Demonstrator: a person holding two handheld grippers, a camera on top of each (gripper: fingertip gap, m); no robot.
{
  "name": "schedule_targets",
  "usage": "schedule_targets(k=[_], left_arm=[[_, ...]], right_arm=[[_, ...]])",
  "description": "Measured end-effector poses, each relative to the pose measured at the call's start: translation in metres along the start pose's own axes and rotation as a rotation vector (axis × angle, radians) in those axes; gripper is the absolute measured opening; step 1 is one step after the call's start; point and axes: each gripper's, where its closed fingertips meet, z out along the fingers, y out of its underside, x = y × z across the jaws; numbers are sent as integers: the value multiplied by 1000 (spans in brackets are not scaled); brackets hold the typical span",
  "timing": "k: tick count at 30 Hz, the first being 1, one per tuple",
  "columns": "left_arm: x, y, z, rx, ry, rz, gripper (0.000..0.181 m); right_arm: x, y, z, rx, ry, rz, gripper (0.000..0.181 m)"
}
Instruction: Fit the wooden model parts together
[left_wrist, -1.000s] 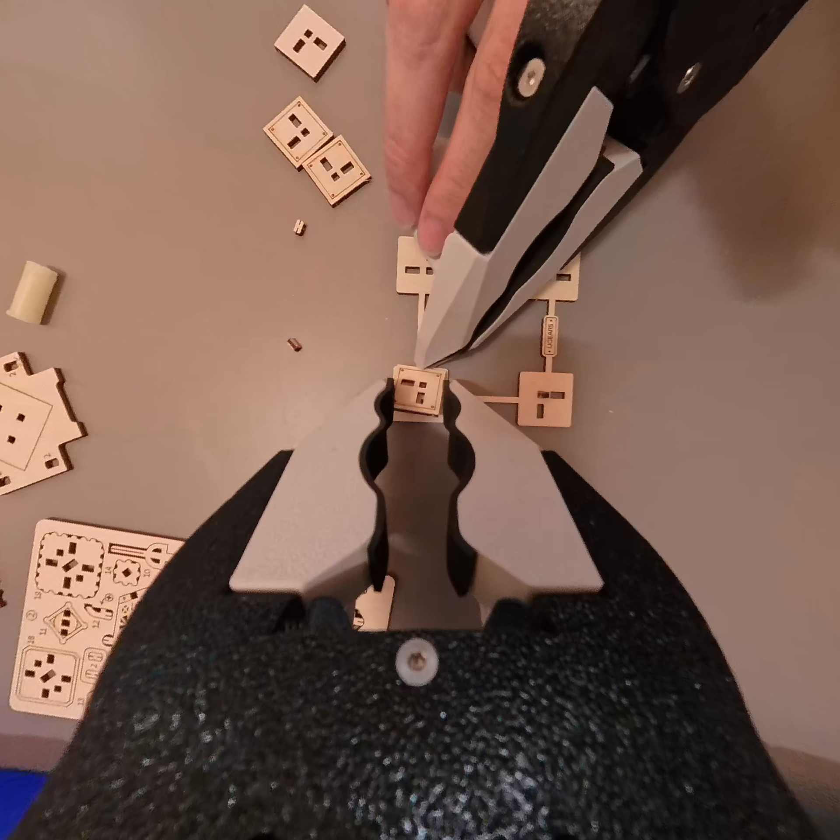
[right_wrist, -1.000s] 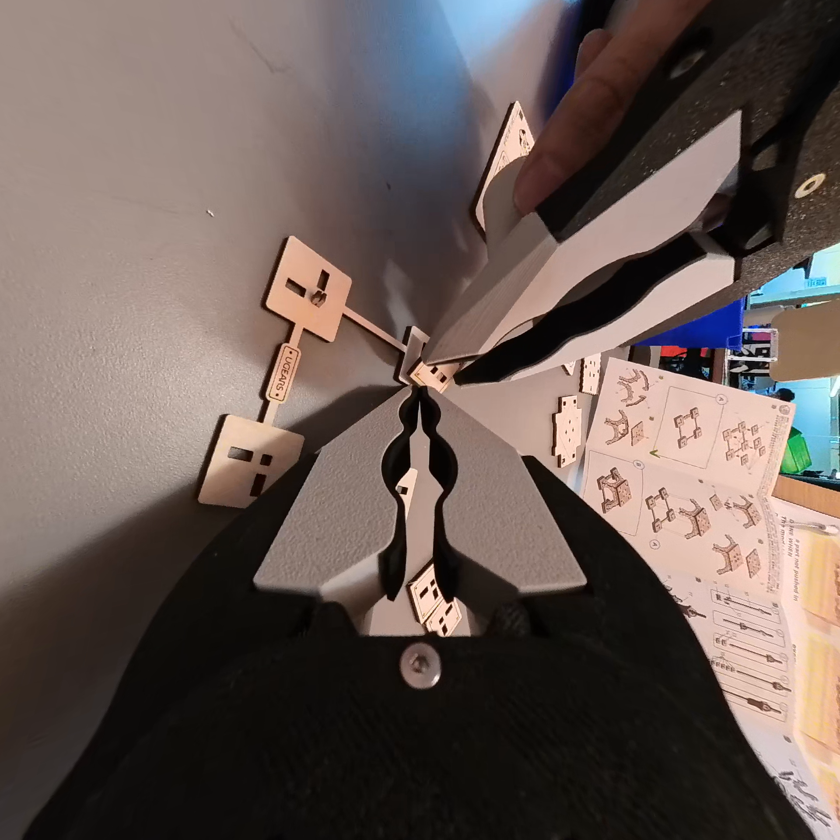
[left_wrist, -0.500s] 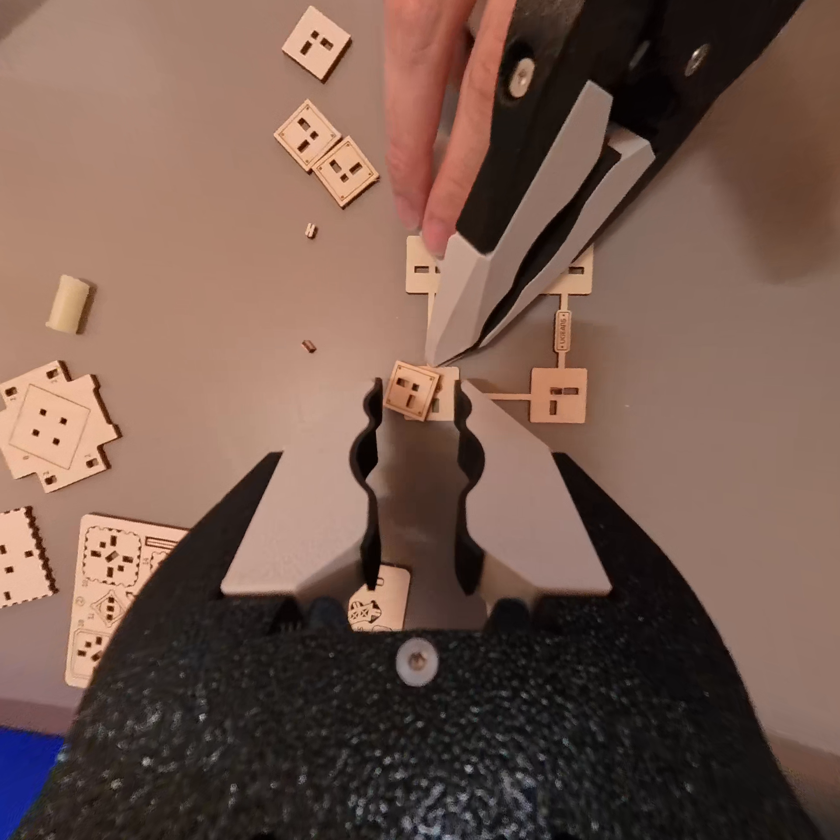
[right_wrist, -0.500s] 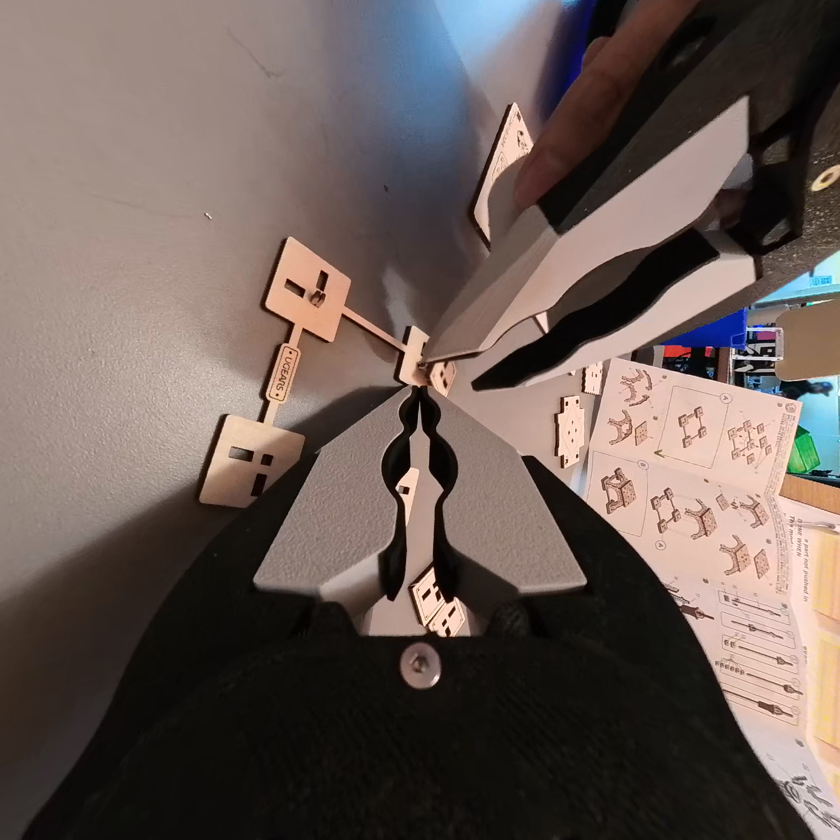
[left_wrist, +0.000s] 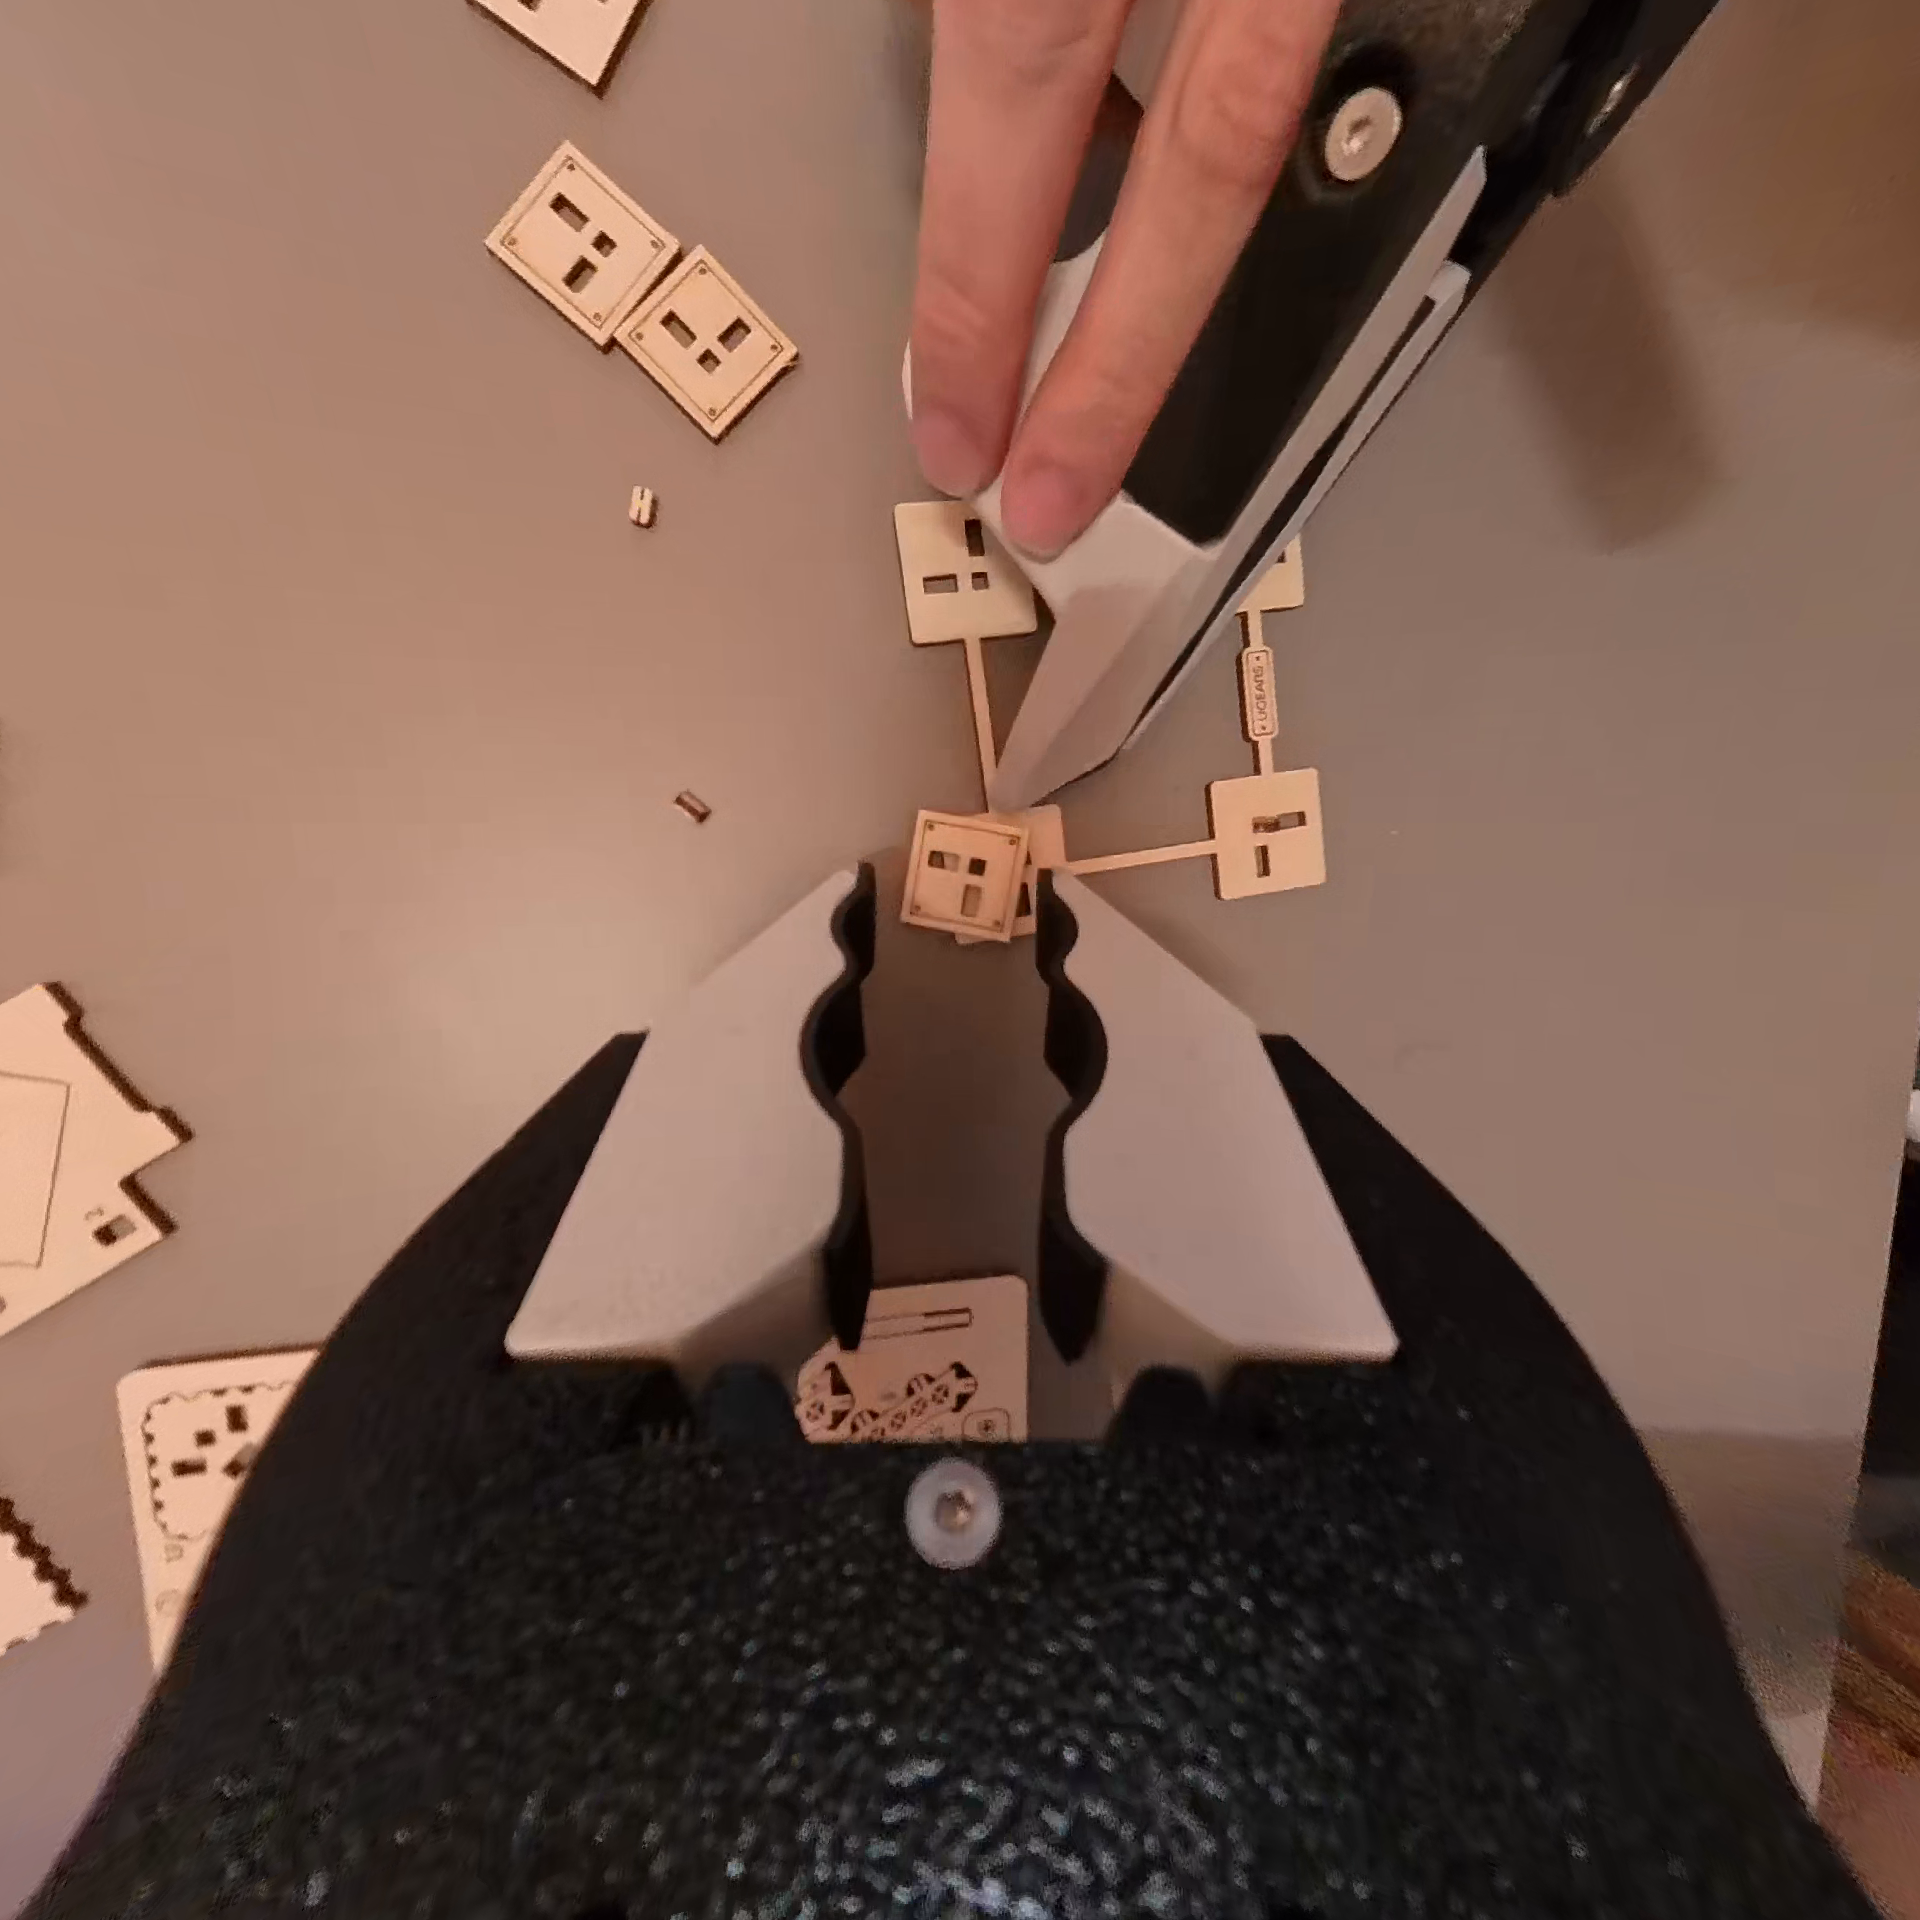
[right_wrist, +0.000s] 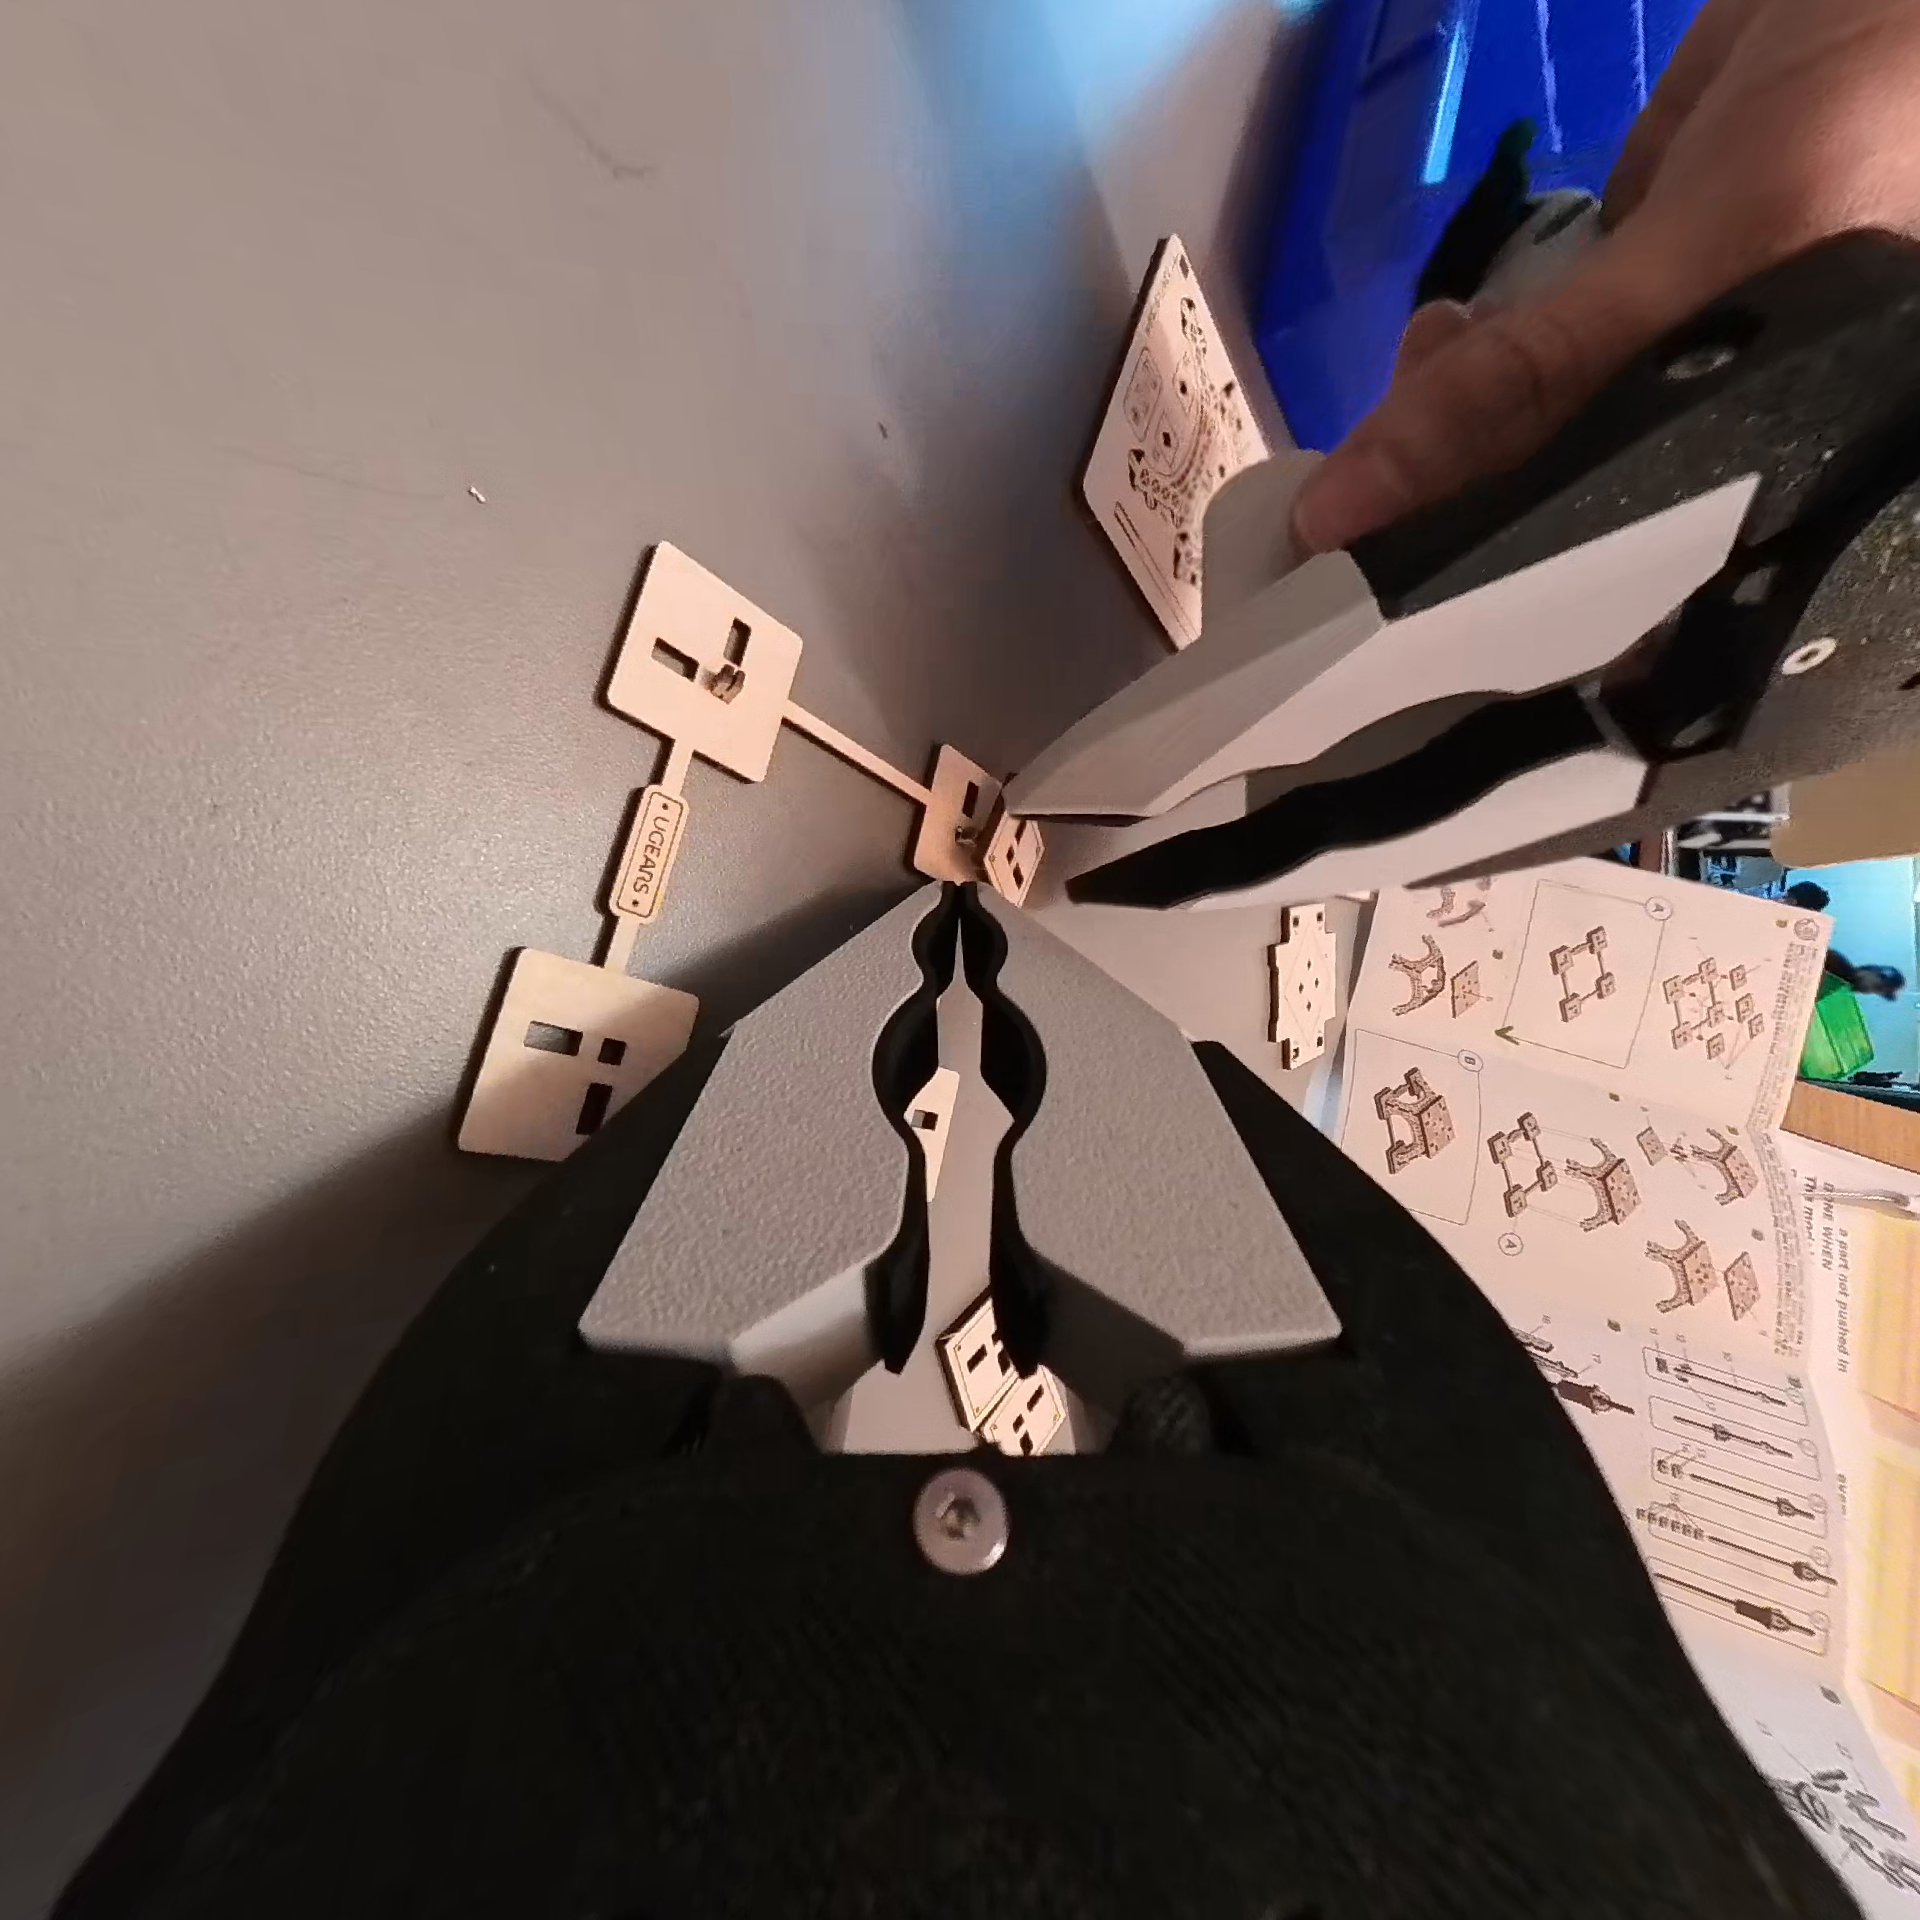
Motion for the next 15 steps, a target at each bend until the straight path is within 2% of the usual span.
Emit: schedule_targets(k=[8, 12, 15], left_arm=[[2, 0, 7, -48, 51, 32, 20], [3, -1, 6, -56, -10, 48, 20], [0, -3, 1, -54, -126, 57, 20]], right_arm=[[0, 0, 2, 6, 2, 8, 0], [1, 0, 3, 7, 2, 21, 0], [1, -1, 4, 6, 5, 34, 0]])
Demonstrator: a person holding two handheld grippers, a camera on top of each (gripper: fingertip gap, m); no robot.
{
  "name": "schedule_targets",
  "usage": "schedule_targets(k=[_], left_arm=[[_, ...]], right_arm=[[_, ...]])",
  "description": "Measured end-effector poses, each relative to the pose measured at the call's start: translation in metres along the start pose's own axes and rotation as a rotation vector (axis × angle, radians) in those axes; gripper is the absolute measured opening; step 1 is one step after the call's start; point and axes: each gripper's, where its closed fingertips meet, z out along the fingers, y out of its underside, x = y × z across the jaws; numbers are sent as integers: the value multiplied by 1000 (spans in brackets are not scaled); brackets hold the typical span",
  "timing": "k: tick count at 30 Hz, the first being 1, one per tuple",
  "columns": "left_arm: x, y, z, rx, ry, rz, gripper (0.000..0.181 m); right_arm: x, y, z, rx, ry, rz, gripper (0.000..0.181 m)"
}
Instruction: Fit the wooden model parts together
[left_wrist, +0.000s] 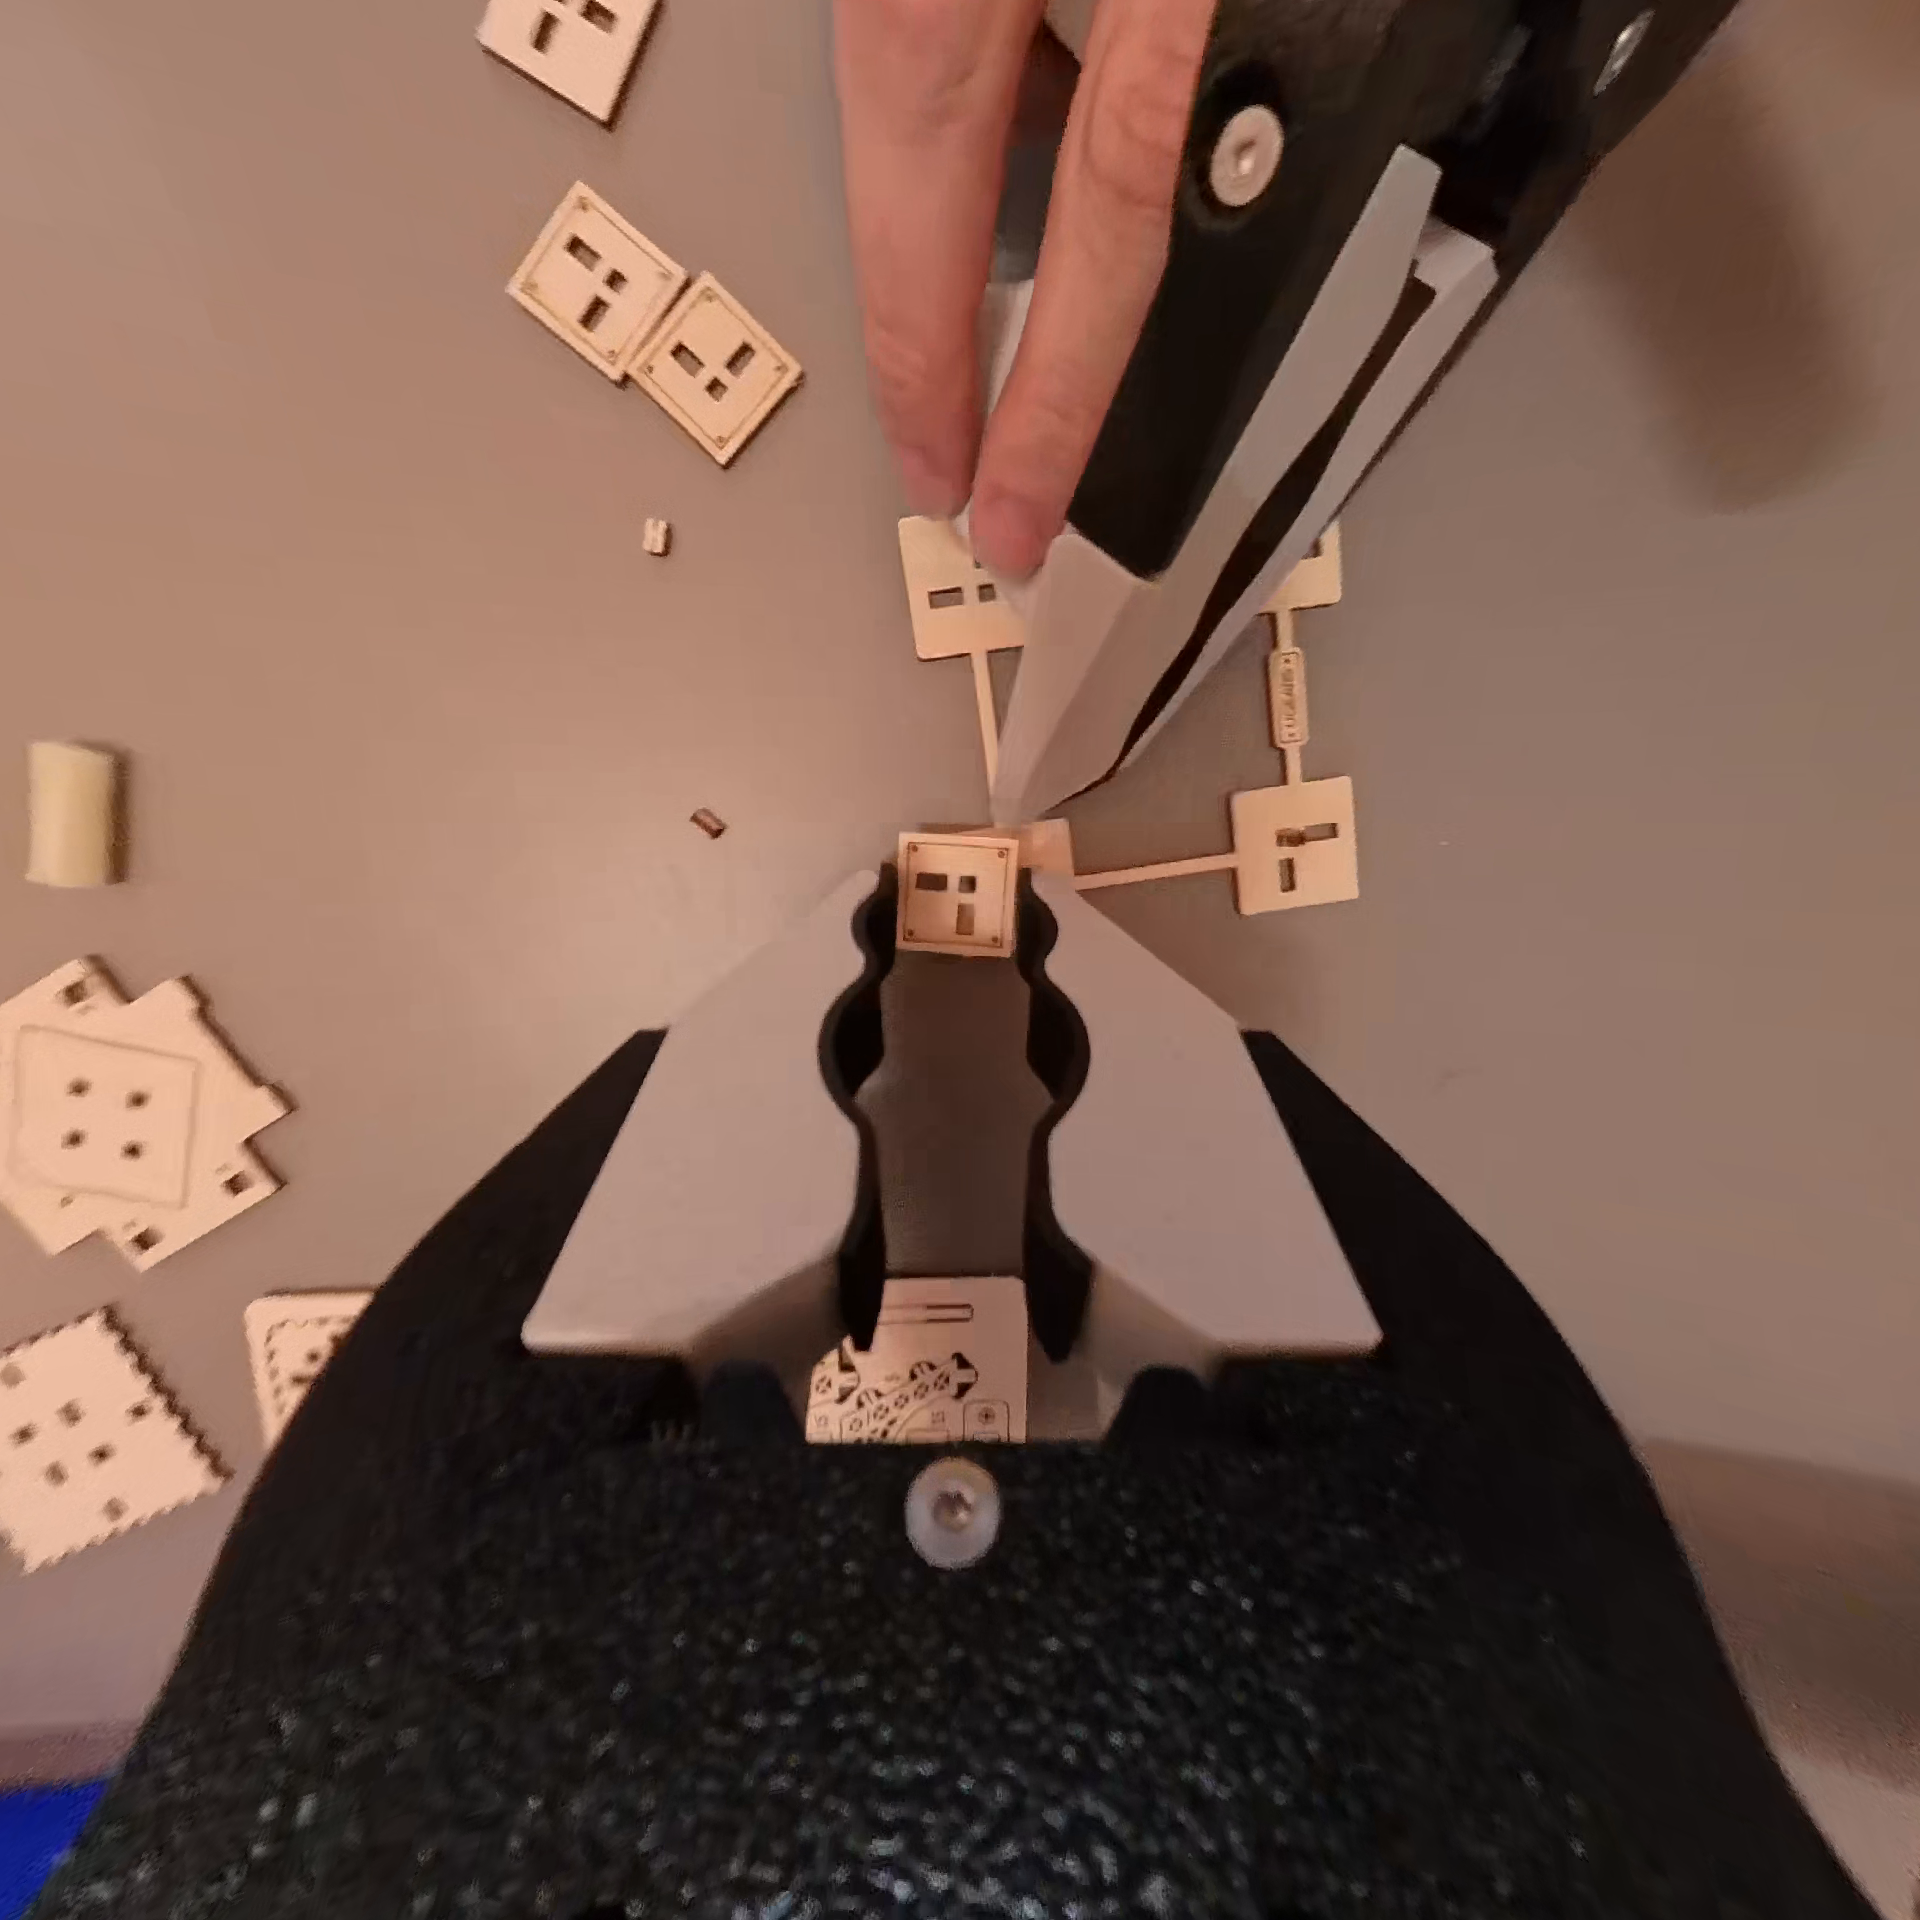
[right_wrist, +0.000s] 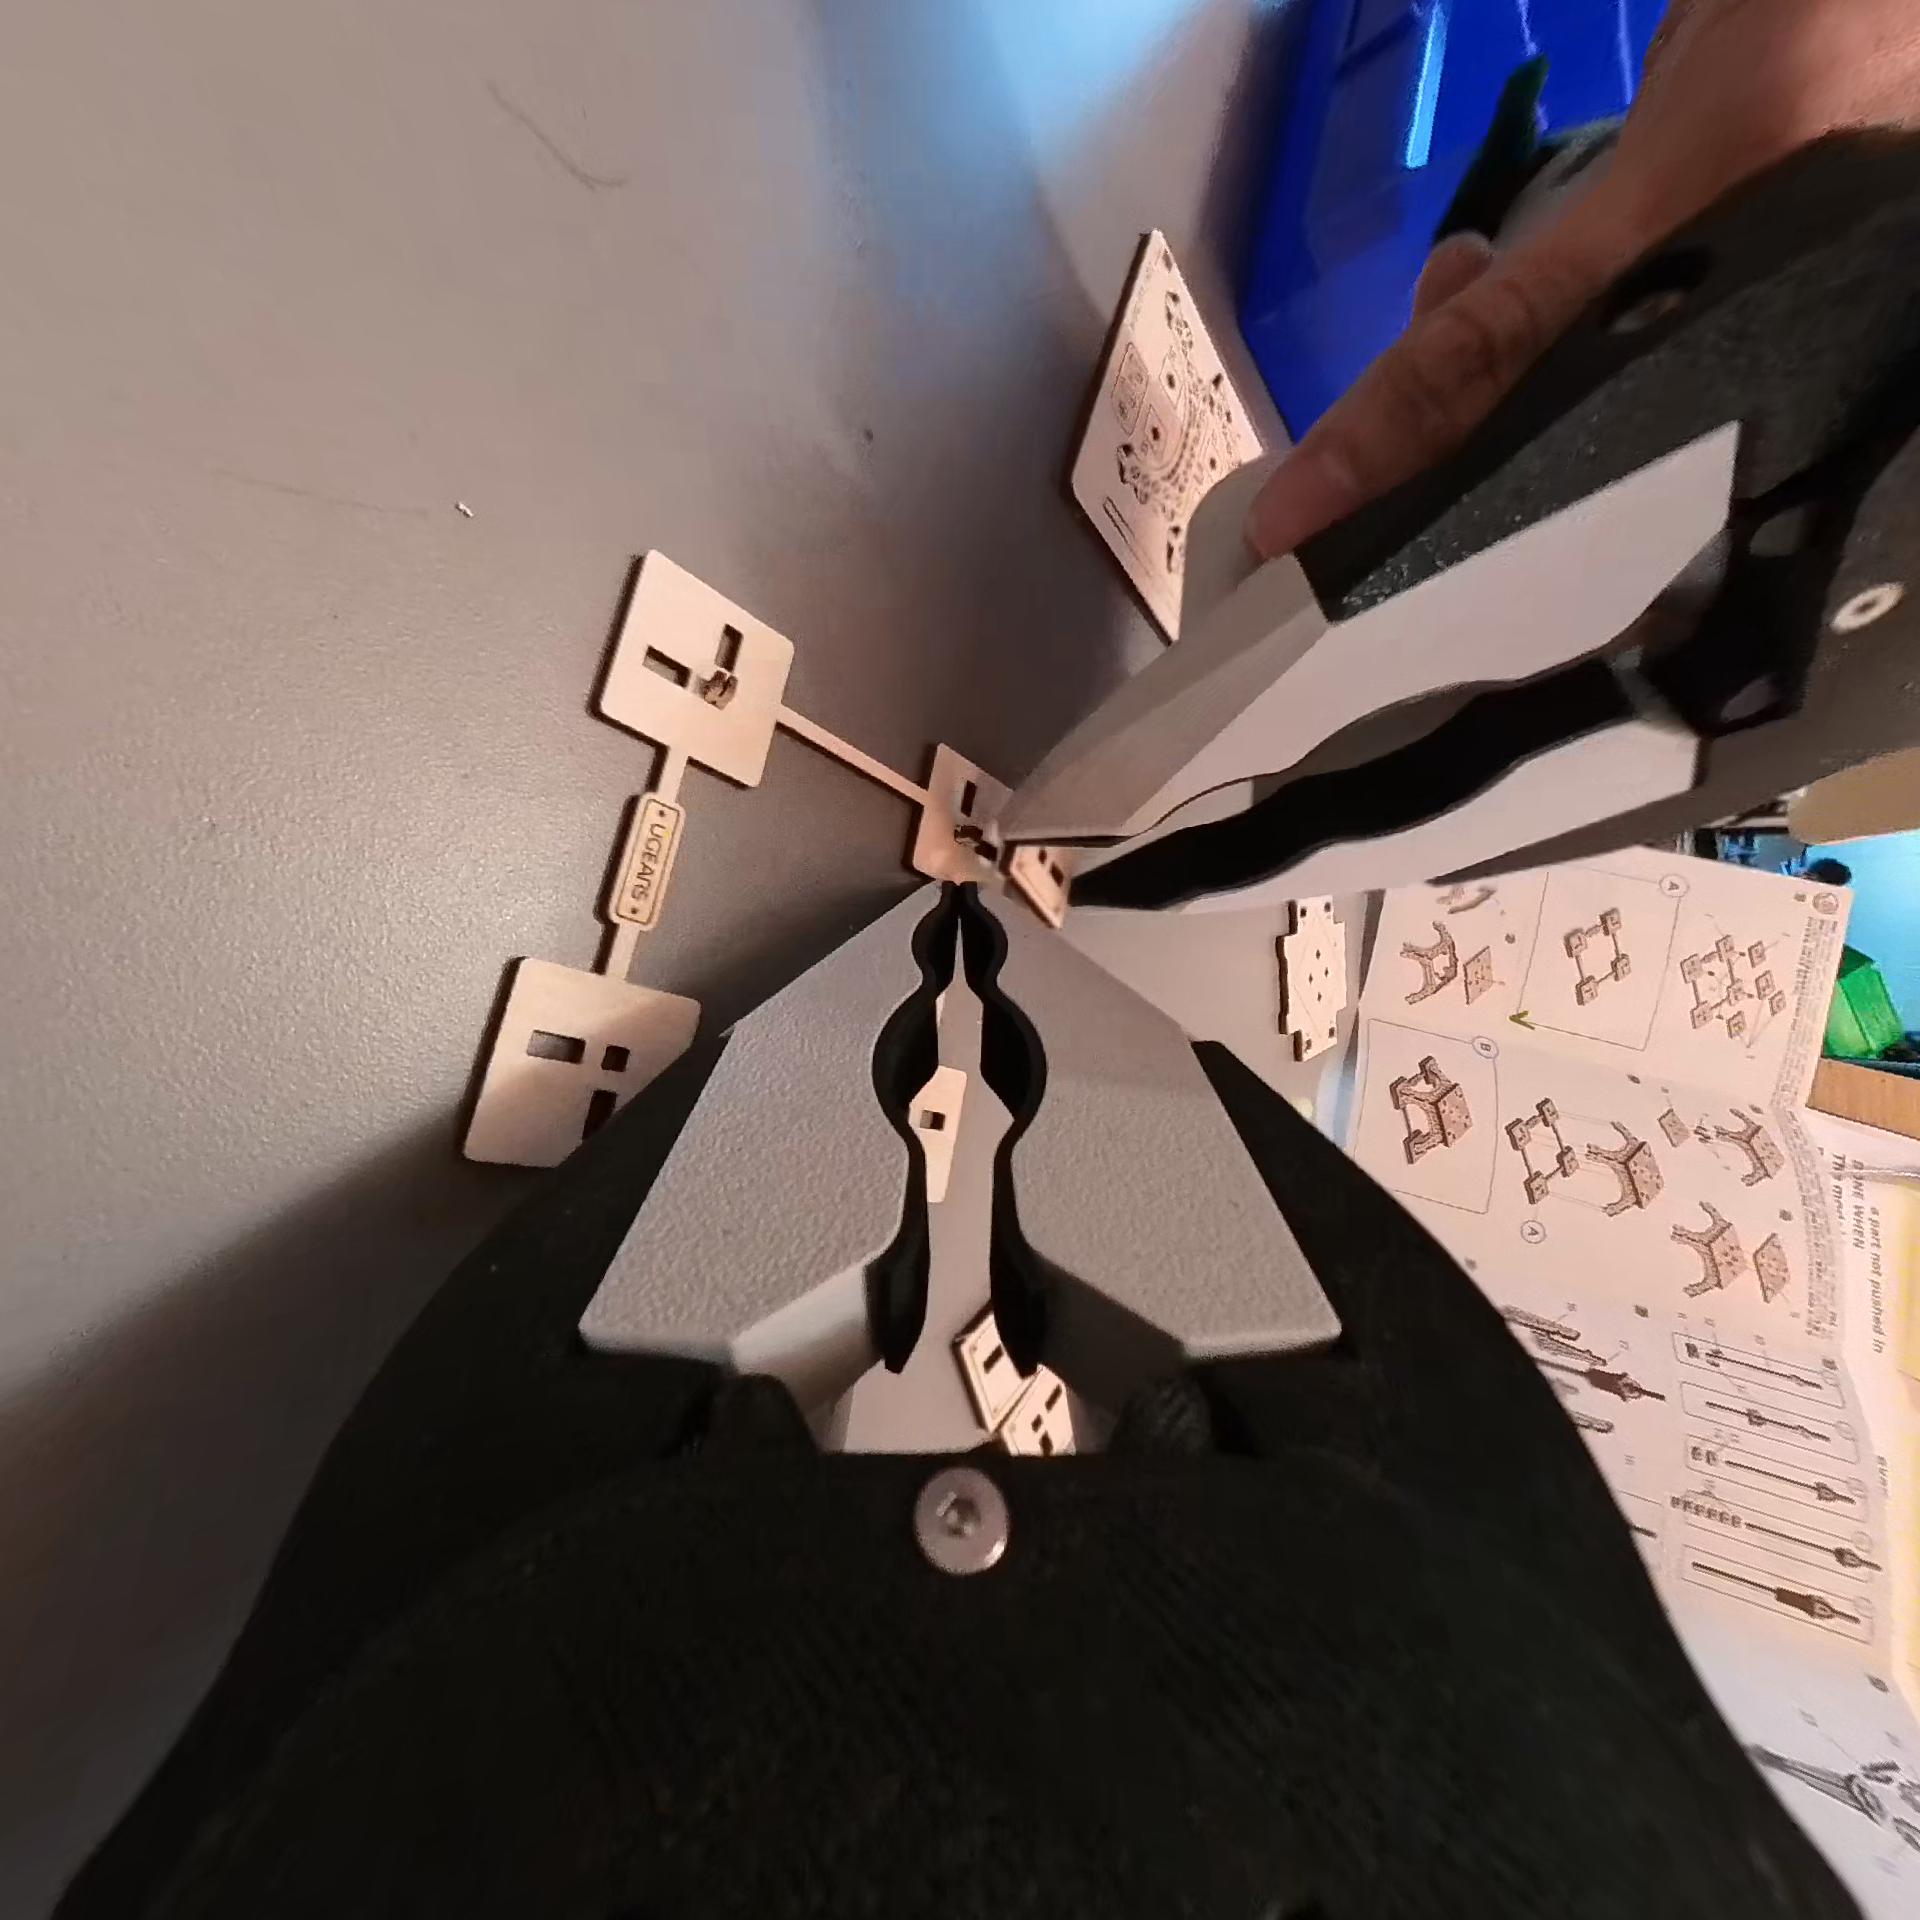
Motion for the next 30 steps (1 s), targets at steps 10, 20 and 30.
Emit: schedule_targets(k=[10, 20, 30], left_arm=[[7, -7, -5, 14, -215, 4, 20], [9, 2, 4, -23, -246, -26, 19], [10, 2, 5, -54, -273, -26, 19]], right_arm=[[1, -1, 3, 14, 8, 34, 0], [0, -1, 5, 7, 7, 20, 0], [0, -2, 6, 11, 5, 30, 0]])
